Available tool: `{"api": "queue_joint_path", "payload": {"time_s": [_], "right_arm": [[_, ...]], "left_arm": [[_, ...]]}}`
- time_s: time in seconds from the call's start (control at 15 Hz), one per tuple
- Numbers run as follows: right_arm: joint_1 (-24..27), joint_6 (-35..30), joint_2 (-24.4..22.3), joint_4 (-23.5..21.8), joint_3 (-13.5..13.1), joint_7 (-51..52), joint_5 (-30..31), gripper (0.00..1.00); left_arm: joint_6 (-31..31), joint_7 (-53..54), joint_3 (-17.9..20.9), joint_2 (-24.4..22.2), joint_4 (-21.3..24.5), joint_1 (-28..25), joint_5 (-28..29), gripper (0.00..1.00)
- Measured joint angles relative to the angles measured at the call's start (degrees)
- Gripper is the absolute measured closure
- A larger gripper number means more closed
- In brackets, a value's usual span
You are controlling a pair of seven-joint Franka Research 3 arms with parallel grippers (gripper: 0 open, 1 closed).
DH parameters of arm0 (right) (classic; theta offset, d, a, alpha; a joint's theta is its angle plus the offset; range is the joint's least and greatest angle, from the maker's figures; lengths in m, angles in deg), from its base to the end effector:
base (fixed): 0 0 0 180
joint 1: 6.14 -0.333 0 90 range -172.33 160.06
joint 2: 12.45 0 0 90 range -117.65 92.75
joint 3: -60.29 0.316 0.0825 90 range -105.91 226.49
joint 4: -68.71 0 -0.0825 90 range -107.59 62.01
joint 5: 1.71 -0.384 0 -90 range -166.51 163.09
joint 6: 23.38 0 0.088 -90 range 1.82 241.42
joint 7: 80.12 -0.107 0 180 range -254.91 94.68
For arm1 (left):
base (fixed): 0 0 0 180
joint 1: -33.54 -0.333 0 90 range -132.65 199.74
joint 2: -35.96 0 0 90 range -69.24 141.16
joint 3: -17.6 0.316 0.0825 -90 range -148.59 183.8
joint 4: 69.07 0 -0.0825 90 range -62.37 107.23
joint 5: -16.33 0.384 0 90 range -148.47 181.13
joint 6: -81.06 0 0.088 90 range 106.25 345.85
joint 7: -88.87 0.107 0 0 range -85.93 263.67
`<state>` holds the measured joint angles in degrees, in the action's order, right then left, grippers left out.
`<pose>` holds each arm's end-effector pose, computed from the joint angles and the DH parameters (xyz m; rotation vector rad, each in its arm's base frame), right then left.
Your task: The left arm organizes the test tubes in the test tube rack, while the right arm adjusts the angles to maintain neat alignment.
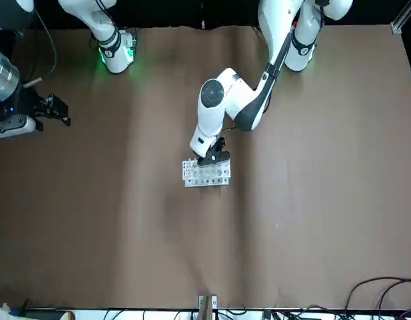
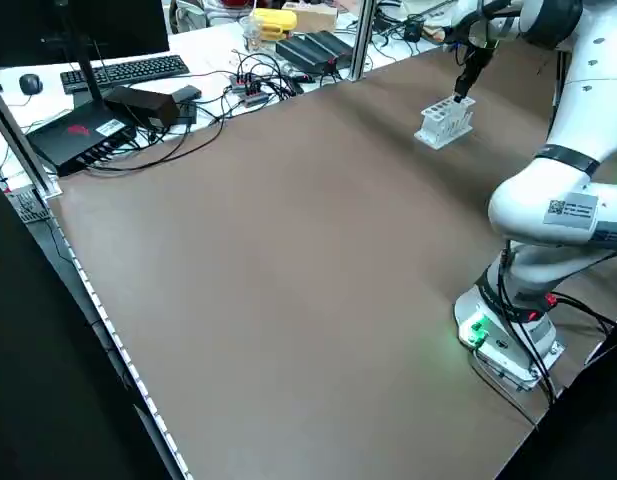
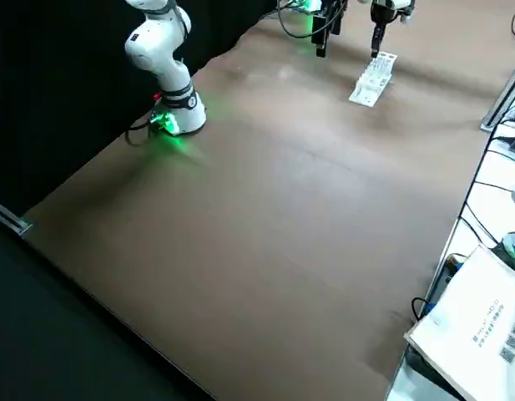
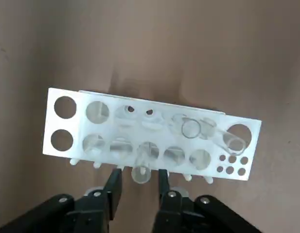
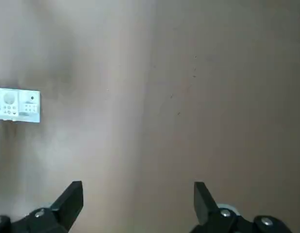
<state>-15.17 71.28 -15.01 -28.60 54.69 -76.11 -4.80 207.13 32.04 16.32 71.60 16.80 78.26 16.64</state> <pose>0.5445 0.0369 0.5957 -3.0774 -0.1934 0.0023 0.5008 -0.5144 0.3118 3.0594 0.2926 0.0664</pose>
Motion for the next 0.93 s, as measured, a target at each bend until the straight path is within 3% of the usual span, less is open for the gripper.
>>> {"api": "queue_joint_path", "payload": {"time_s": [0.6, 0.67, 0.93], "right_arm": [[-0.2, -1.6, 0.0, -0.1, 0.0, 0.2, 0.0, 0.00], [-0.3, -1.5, 0.0, -0.1, 0.0, 0.2, 0.0, 0.00], [-2.1, -1.3, 0.0, -0.1, 0.1, -2.1, 0.0, 0.00]], "left_arm": [[1.5, 0.0, 0.2, 1.0, 0.0, 0.0, 0.0, 0.63], [1.5, 0.0, 0.2, 1.0, -0.1, 0.0, 0.0, 0.70], [1.5, 0.0, 0.2, 1.0, -0.1, 0.0, 0.0, 0.73]]}}
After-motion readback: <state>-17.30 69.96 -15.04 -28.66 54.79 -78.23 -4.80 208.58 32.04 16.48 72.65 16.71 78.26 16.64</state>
